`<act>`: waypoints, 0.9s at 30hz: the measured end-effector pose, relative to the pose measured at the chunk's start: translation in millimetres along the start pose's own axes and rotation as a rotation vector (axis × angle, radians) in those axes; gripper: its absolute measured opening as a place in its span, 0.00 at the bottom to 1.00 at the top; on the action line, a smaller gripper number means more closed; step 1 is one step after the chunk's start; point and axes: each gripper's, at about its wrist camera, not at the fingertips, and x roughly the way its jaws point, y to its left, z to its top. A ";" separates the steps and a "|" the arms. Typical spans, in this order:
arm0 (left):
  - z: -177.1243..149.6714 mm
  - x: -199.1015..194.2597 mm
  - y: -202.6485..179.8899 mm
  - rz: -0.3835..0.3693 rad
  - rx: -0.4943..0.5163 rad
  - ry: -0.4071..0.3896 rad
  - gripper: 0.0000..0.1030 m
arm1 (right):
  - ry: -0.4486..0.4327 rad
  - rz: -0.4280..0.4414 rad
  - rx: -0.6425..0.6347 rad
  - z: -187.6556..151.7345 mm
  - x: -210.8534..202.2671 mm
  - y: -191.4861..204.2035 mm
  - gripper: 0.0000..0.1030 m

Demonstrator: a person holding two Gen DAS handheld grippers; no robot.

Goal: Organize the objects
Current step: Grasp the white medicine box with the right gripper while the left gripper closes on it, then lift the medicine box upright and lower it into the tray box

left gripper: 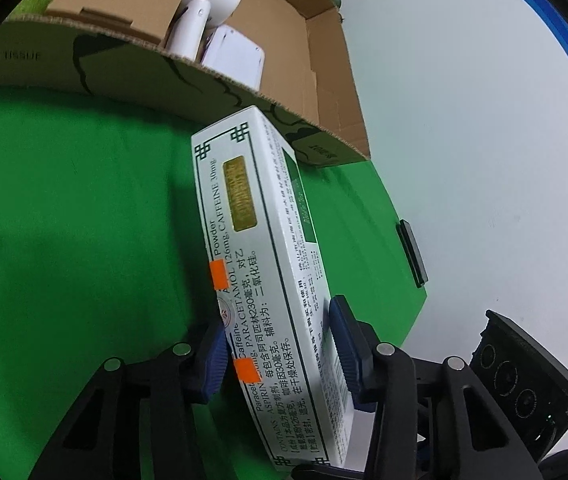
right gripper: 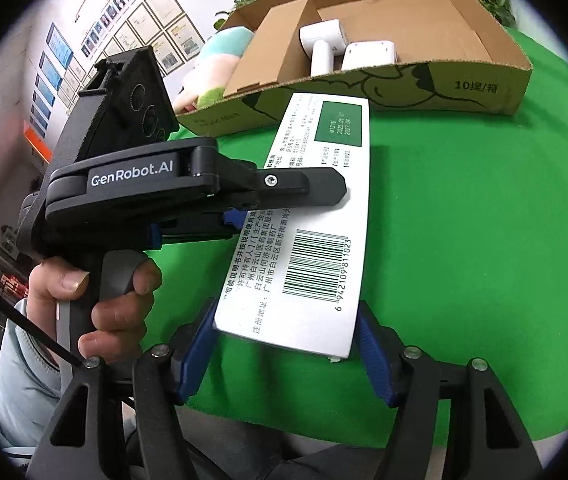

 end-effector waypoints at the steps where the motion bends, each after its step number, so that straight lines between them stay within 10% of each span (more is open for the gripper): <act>1: 1.0 -3.1 -4.6 0.004 0.014 -0.009 0.42 | -0.007 -0.004 -0.006 -0.5 -0.7 2.3 0.61; 27: 81.0 -71.8 -120.3 0.022 0.282 -0.214 0.34 | -0.259 -0.002 -0.021 61.6 -58.0 26.1 0.58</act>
